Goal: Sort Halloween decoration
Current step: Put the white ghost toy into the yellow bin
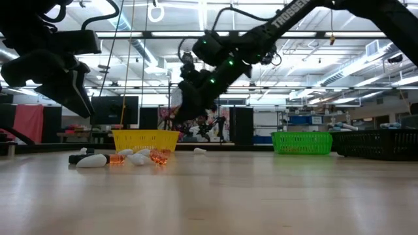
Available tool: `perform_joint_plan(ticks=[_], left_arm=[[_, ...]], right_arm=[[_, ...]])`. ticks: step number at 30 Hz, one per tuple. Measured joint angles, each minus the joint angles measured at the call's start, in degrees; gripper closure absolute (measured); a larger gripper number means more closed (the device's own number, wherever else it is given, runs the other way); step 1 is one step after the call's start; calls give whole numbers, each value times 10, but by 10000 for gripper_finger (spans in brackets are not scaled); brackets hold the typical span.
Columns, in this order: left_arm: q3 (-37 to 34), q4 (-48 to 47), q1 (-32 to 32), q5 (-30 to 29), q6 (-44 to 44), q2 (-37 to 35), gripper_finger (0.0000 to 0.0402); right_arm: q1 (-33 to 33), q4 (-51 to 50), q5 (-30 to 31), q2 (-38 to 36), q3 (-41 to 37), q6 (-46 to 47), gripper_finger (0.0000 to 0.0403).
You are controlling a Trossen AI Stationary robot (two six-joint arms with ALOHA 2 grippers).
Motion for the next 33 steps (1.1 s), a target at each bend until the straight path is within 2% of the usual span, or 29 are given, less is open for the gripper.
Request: perform_joint_plan(ticks=[6, 10, 18, 27, 33], left_arm=[[0, 27, 7, 0, 37, 0, 285], [0, 42, 12, 0, 48, 0, 285], [0, 62, 13, 1, 48, 0, 285], [0, 90, 13, 2, 63, 0, 285], [0, 95, 13, 4, 62, 0, 285]], right_arm=[[-5, 7, 24, -1, -63, 29, 256], [-5, 6, 71, 0, -80, 40, 232], [-19, 3, 78, 0, -80, 71, 184], [-20, -13, 69, 9, -56, 78, 182], [-16, -67, 73, 38, -14, 77, 184]])
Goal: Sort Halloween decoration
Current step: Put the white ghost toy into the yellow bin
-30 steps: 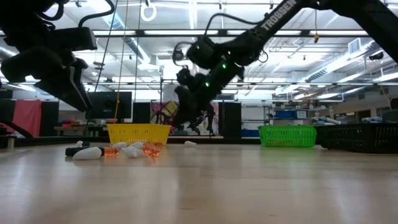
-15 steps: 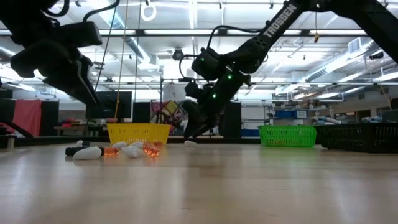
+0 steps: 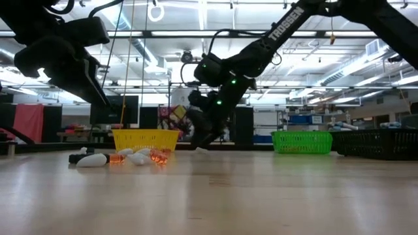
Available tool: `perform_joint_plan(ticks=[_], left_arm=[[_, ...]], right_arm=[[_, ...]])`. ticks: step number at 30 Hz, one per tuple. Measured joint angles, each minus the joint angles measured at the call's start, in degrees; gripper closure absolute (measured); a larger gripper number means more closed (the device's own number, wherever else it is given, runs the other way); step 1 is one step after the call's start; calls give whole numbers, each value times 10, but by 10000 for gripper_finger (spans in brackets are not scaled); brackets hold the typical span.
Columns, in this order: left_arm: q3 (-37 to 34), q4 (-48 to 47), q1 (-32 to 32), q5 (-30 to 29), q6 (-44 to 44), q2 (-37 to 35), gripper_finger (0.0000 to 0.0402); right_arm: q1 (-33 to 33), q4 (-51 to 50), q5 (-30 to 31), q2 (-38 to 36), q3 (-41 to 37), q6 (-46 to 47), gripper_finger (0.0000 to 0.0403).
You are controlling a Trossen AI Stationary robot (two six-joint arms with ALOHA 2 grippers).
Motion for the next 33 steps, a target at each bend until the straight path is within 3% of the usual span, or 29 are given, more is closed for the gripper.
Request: perform_joint_plan(ticks=[13, 33], left_arm=[[0, 1, 0, 21, 1, 0, 285], [0, -4, 0, 37, 0, 0, 285]], right_arm=[[-2, -76, -29, 1, 10, -6, 222], [24, -85, -41, -1, 10, -73, 303]])
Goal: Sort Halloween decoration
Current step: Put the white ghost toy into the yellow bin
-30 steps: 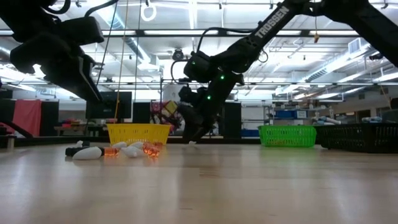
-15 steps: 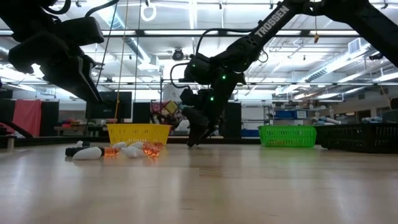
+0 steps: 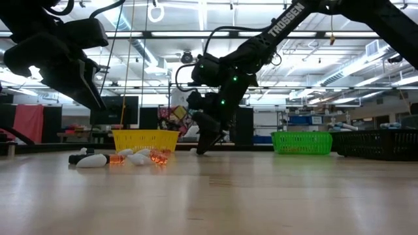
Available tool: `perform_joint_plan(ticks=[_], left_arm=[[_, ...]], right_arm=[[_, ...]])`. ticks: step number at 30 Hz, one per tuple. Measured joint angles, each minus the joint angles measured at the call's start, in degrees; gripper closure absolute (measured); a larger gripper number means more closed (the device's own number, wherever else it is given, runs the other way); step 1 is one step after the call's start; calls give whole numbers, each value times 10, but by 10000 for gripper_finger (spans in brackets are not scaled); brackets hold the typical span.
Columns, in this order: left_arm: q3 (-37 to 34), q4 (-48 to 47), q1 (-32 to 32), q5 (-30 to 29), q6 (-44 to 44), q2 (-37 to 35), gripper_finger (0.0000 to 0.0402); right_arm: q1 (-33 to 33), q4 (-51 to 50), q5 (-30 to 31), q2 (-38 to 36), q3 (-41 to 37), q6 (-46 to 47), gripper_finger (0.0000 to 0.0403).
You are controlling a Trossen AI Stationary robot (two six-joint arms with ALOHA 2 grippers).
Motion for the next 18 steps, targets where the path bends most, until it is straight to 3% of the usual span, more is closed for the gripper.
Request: perform_joint_plan(ticks=[13, 18], left_arm=[[0, 0, 0, 18, -3, 0, 285], [0, 0, 0, 18, -4, 0, 285]], right_arm=[[1, -3, -21, 0, 3, -19, 328], [2, -1, -17, 0, 3, -22, 364]])
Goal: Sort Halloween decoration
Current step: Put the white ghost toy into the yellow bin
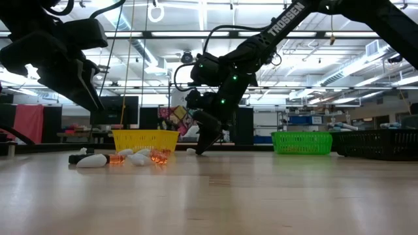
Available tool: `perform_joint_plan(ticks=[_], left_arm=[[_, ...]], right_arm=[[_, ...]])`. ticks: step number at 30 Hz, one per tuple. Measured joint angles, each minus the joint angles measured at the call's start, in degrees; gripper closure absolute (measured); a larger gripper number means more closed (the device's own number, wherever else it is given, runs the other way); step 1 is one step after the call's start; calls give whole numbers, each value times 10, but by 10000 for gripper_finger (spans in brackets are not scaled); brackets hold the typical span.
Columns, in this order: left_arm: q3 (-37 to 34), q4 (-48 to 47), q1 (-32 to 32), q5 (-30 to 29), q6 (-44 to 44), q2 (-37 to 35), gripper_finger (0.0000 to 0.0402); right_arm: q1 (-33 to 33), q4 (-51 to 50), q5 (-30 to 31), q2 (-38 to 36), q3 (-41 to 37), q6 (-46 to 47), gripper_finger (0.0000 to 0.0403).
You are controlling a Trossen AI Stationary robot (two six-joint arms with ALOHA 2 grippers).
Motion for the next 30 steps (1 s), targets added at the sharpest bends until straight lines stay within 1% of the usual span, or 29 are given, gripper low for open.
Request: perform_joint_plan(ticks=[2, 4, 11, 19, 25, 27, 30], left_arm=[[0, 0, 0, 1, -1, 0, 285], [0, 0, 0, 3, -1, 0, 285], [0, 0, 0, 23, -8, 0, 285], [0, 0, 0, 39, -27, 0, 285], [0, -2, 0, 45, -31, 0, 285], [0, -2, 0, 45, -31, 0, 285], [0, -2, 0, 45, -31, 0, 285]], right_arm=[[0, 1, 1, 0, 0, -1, 385], [0, 1, 5, 0, 0, -2, 396], [4, 4, 15, 0, 0, -4, 399], [11, 32, 15, 0, 0, -12, 401], [14, 32, 10, 0, 0, -15, 401], [14, 28, 8, 0, 0, -12, 396], [15, 25, 14, 0, 0, -12, 377]])
